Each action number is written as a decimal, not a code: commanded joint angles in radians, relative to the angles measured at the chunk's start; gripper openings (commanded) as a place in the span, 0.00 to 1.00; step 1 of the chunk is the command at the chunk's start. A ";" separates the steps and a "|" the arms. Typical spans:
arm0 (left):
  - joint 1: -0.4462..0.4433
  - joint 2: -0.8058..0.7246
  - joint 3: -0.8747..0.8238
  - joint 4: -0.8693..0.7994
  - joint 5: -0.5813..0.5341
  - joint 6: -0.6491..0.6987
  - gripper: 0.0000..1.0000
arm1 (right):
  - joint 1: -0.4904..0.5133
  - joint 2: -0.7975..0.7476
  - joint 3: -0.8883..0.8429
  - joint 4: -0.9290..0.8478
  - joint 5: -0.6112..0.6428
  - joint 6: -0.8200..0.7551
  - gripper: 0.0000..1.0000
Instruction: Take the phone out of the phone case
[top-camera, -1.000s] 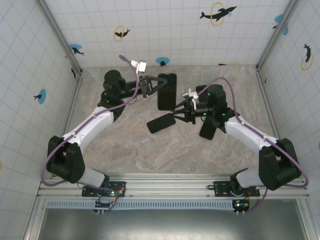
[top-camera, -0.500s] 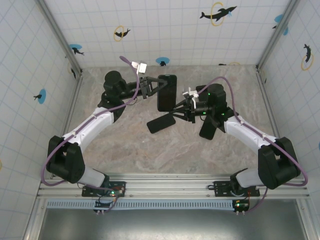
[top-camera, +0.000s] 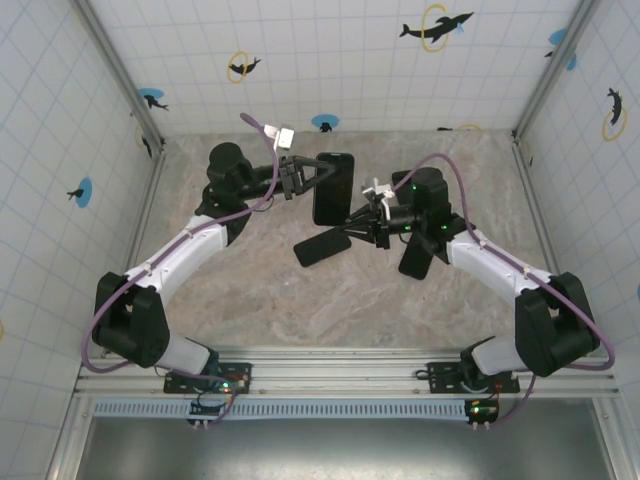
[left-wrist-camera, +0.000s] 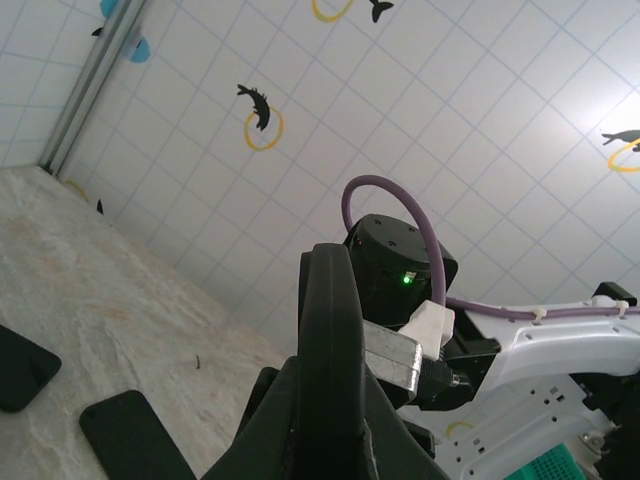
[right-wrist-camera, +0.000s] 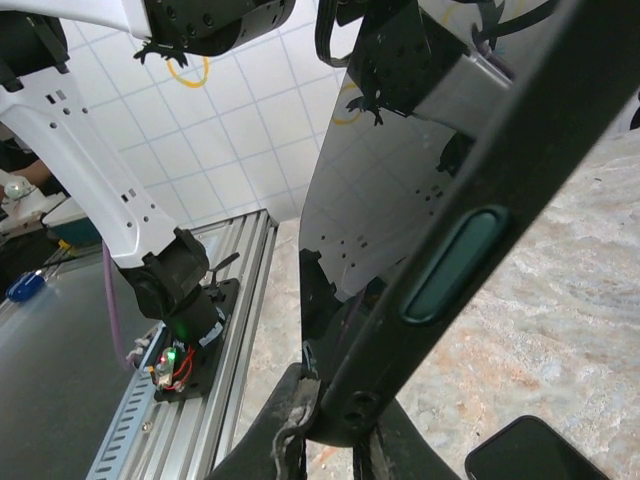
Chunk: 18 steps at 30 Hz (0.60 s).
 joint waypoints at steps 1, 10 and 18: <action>-0.007 -0.045 0.007 0.031 0.003 -0.085 0.00 | 0.004 -0.013 0.055 -0.069 0.089 -0.129 0.13; -0.034 -0.051 0.000 0.027 0.018 -0.118 0.00 | 0.014 -0.021 0.105 -0.177 0.226 -0.272 0.12; -0.053 -0.048 0.003 0.051 0.022 -0.135 0.00 | 0.001 -0.028 0.098 -0.104 0.238 -0.216 0.12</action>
